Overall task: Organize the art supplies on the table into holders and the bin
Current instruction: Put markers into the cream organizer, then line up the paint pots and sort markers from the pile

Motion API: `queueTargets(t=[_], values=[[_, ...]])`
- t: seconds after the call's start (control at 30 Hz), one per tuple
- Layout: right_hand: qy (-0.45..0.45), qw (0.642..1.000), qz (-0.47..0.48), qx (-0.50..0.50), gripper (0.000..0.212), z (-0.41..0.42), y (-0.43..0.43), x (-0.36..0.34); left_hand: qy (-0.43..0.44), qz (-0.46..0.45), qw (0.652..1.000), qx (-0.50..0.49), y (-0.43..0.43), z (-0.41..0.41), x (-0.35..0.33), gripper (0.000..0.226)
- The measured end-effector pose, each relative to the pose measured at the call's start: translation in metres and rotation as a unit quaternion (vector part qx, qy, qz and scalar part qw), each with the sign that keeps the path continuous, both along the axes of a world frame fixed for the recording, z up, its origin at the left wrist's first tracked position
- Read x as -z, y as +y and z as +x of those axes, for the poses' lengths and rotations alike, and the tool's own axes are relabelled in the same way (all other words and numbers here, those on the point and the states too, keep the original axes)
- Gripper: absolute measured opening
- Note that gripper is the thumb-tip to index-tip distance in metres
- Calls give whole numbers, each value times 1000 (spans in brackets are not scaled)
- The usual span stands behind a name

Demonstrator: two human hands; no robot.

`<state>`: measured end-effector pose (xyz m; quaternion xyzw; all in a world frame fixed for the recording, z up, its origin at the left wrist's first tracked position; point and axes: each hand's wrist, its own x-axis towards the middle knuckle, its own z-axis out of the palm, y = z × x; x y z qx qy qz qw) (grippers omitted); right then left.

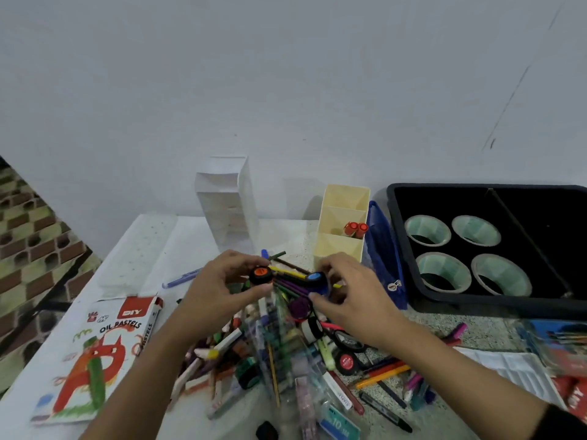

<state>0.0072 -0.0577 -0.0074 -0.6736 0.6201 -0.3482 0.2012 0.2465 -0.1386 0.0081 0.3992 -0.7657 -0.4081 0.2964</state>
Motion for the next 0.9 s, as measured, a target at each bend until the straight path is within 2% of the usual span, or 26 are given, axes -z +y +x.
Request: queueTargets(t=[0.27, 0.37, 0.5, 0.63, 0.8, 0.9], values=[[-50, 998, 39, -18, 32, 88, -48, -1, 8, -15, 998, -68, -43, 107, 3, 31], [-35, 999, 33, -25, 35, 137, -71, 3, -39, -45, 993, -101, -69, 163, 6, 30], [-24, 999, 8, -42, 34, 199, -108, 11, -92, -41, 985, -143, -111, 225, 21, 32], [-43, 997, 3, -60, 31, 246, -138, 20, -100, -24, 988, -119, -138, 257, 40, 30], [3, 995, 30, -96, 32, 282, -171, 31, -108, 9, 992, -69, -154, 270, 57, 29], [43, 990, 38, -125, 31, 297, -186, 38, -111, -10, 992, -53, -159, 272, 66, 27]])
